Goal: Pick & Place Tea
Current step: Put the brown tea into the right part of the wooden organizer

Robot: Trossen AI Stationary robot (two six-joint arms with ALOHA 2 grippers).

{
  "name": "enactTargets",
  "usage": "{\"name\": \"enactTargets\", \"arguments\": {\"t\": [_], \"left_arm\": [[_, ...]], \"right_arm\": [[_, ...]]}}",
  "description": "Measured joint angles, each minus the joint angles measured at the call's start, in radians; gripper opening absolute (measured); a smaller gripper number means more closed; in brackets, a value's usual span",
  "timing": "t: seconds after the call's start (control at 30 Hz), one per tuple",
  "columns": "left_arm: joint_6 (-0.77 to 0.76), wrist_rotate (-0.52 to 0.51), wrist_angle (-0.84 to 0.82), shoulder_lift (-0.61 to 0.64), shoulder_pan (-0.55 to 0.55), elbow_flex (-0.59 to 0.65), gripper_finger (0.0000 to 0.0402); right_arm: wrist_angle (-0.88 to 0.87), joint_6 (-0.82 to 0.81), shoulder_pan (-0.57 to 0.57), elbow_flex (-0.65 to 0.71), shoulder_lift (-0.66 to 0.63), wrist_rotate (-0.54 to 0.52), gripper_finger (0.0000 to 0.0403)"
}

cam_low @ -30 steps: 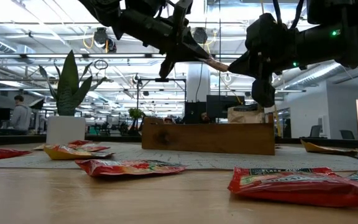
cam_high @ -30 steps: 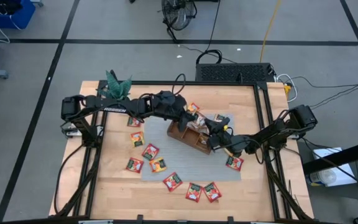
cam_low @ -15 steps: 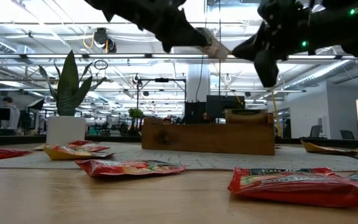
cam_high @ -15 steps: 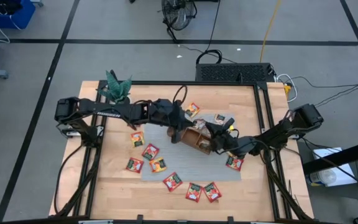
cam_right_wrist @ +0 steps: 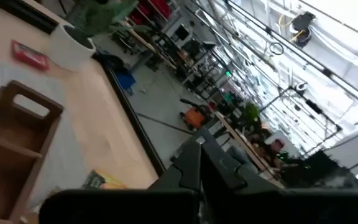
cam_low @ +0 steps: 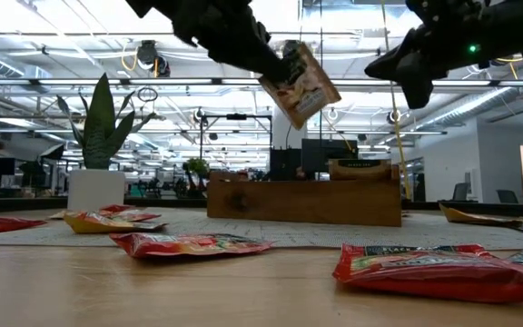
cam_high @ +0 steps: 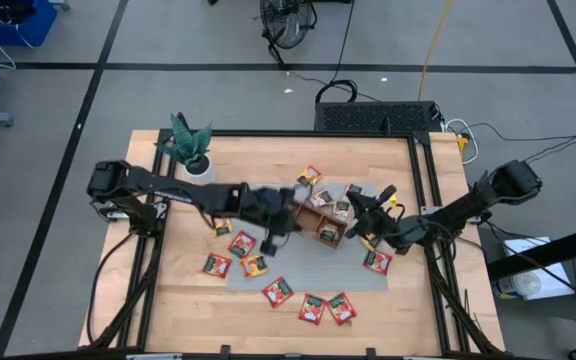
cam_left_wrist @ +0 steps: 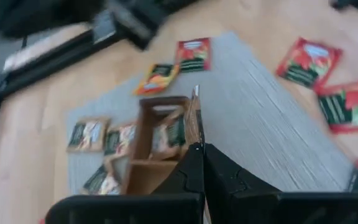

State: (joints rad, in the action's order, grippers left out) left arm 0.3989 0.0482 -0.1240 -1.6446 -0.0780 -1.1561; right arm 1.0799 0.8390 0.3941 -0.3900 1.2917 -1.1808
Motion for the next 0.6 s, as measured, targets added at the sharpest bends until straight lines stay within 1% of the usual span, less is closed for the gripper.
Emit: {"name": "enactTargets", "arguments": {"t": [0.1, 0.17, 0.23, 0.37, 0.5, 0.6], "left_arm": [[0.035, -0.053, 0.002, -0.01, -0.041, 0.001, 0.0001], [0.028, -0.057, 0.021, -0.016, -0.049, -0.002, 0.0001], [0.016, -0.052, 0.003, -0.02, -0.056, -0.001, 0.0001], [0.026, -0.061, 0.006, -0.061, -0.062, -0.002, 0.0001], [0.039, -0.105, 0.014, -0.151, -0.062, -0.011, 0.0001], [0.062, -0.163, -0.001, -0.222, -0.071, -0.068, 0.0]], "right_arm": [[0.0, -0.008, 0.001, 0.013, -0.01, 0.004, 0.0], [-0.003, -0.013, 0.001, 0.017, -0.009, 0.005, 0.0], [-0.01, -0.023, 0.001, 0.018, -0.009, 0.007, 0.0], [-0.037, -0.057, 0.001, 0.018, -0.008, 0.038, 0.0], [-0.059, -0.105, 0.001, 0.019, -0.008, 0.077, 0.0], [-0.074, -0.136, 0.001, 0.018, -0.009, 0.086, 0.0]]}}
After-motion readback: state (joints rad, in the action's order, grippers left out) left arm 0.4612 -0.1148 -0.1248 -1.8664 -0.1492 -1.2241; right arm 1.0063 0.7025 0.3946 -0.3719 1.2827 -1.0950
